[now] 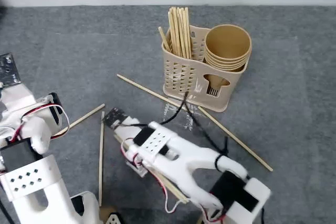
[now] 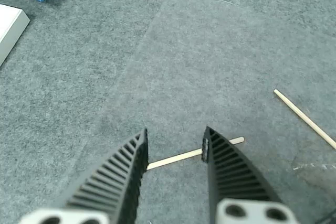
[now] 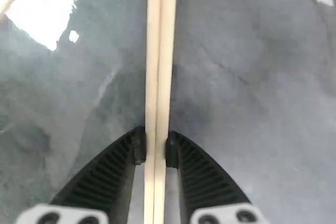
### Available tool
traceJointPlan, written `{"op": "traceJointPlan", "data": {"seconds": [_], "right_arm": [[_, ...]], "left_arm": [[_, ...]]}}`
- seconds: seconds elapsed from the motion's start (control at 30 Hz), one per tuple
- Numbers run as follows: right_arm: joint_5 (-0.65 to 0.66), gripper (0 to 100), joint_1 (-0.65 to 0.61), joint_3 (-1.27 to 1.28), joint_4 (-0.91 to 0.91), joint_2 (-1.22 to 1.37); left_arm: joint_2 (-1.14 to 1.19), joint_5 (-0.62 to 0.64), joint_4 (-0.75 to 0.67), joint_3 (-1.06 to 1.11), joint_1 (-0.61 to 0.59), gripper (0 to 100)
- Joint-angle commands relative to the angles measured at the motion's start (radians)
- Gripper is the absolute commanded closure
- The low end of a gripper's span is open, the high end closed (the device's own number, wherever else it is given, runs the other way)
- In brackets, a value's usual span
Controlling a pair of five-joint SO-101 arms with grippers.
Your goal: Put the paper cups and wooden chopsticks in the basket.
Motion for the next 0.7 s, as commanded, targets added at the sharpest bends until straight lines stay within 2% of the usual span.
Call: {"op": "traceJointPlan", "data": {"seconds": [0.0, 0.2, 0.4, 0.53, 0.67], "right_arm": [[0.054, 99.1, 0.047, -0.014, 0.077, -0.193], [0.140, 99.1, 0.143, -0.055, 0.194, -0.456], [0.198, 99.1, 0.285, -0.356, 0.332, -0.550], [0.209, 99.1, 0.363, -0.560, 0.291, -0.529], [0.207, 99.1, 0.446, -0.669, 0.130, -0.512]], "left_arm": [[-0.026, -0.009, -0.025, -0.008, -0.005, 83], [-0.026, -0.009, -0.025, -0.008, -0.002, 83], [-0.026, -0.009, -0.020, -0.007, 0.000, 83], [-0.026, -0.009, -0.026, 0.012, 0.000, 83], [-0.026, -0.009, -0.028, 0.030, 0.000, 83]]}}
